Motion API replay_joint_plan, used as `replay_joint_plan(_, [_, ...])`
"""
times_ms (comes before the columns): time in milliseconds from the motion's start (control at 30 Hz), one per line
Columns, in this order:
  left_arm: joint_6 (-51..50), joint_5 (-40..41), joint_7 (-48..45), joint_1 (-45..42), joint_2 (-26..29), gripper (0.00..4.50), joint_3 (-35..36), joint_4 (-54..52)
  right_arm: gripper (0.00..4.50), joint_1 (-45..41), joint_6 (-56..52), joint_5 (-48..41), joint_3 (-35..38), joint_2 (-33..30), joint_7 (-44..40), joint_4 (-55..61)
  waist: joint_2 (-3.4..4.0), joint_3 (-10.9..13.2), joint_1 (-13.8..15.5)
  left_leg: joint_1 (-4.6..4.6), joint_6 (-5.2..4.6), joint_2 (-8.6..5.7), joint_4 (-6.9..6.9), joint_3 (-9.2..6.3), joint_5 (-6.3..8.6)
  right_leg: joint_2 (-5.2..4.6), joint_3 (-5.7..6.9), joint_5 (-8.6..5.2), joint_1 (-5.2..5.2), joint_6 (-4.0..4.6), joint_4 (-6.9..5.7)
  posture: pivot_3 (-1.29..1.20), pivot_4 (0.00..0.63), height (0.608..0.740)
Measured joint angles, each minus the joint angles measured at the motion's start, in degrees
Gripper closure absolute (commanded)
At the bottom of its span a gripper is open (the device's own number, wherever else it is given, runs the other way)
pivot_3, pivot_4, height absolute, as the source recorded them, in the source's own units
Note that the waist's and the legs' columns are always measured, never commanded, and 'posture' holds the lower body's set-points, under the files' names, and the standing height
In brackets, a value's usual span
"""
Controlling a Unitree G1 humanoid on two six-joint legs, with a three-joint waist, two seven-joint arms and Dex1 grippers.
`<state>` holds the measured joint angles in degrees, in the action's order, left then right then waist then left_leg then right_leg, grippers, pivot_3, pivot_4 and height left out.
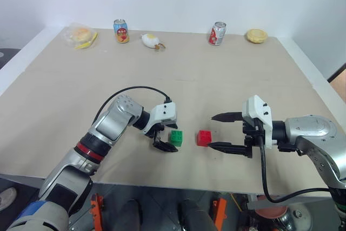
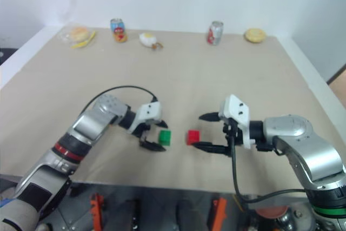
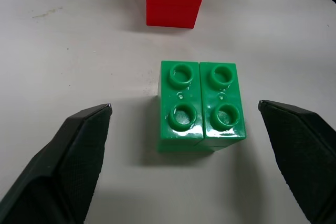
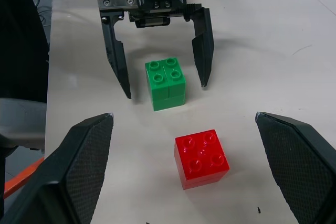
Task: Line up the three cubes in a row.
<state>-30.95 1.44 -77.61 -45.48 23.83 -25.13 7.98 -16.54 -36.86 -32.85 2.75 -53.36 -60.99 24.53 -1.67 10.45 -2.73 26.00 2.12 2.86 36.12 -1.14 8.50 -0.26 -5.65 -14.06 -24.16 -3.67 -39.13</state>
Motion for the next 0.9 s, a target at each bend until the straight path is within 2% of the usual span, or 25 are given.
replay_joint_plan(100, [-0.2,3.9,-1.2,0.0,1.1,0.02,1.9,-2.5,0.00,-0.2,0.0,-0.4,0.0,0.0,-0.2,0.0,0.00,0.0,0.0,0.02,0.00,0.01,-0.01,0.00,0.00,0.00,0.00,0.00,-0.03,0.00,0.00,0.00,0.150,0.733])
replay_joint_plan(200, [-2.4,10.1,-1.9,-0.2,3.9,0.02,8.1,-7.1,0.00,-1.2,-0.4,-2.5,0.9,0.1,-0.4,0.0,0.01,0.0,-0.1,-0.03,0.00,0.04,-0.05,0.00,0.00,0.02,0.01,0.02,-0.02,-0.04,0.00,0.00,0.150,0.733])
replay_joint_plan(367, [-3.7,16.3,-4.4,-0.4,15.1,0.02,18.0,-7.4,0.00,-4.9,-1.0,-5.7,2.0,2.1,-0.3,-0.1,0.01,0.0,-0.2,-0.25,0.00,0.09,-0.19,0.01,0.00,0.07,0.03,-0.09,0.06,0.23,0.00,0.00,0.150,0.733])
replay_joint_plan(567, [8.9,12.7,-11.0,-0.3,24.9,0.02,18.2,10.4,0.00,-11.4,-1.0,-5.6,-1.8,5.2,-1.5,-2.9,0.01,0.0,0.0,-0.33,0.04,0.09,-0.18,0.13,-0.02,0.00,0.01,-0.10,0.10,0.30,0.02,0.00,0.150,0.733])
replay_joint_plan(667, [15.4,9.9,-13.5,-2.3,25.3,0.02,17.0,20.5,0.00,-13.5,-0.7,-4.9,-4.3,7.1,-1.8,-4.4,0.00,0.0,0.2,-0.22,0.06,0.11,-0.18,0.10,-0.03,0.00,0.08,-0.11,0.04,0.32,0.02,0.00,0.150,0.733])
replay_joint_plan(900, [26.2,6.7,-14.5,-8.2,23.8,0.02,12.0,35.7,0.00,-15.1,-0.4,-3.2,-7.2,10.8,-1.2,-5.8,-0.01,0.0,0.2,0.11,0.08,0.10,-0.20,0.08,-0.04,0.00,0.10,-0.08,-0.19,0.11,0.02,0.00,0.150,0.733])
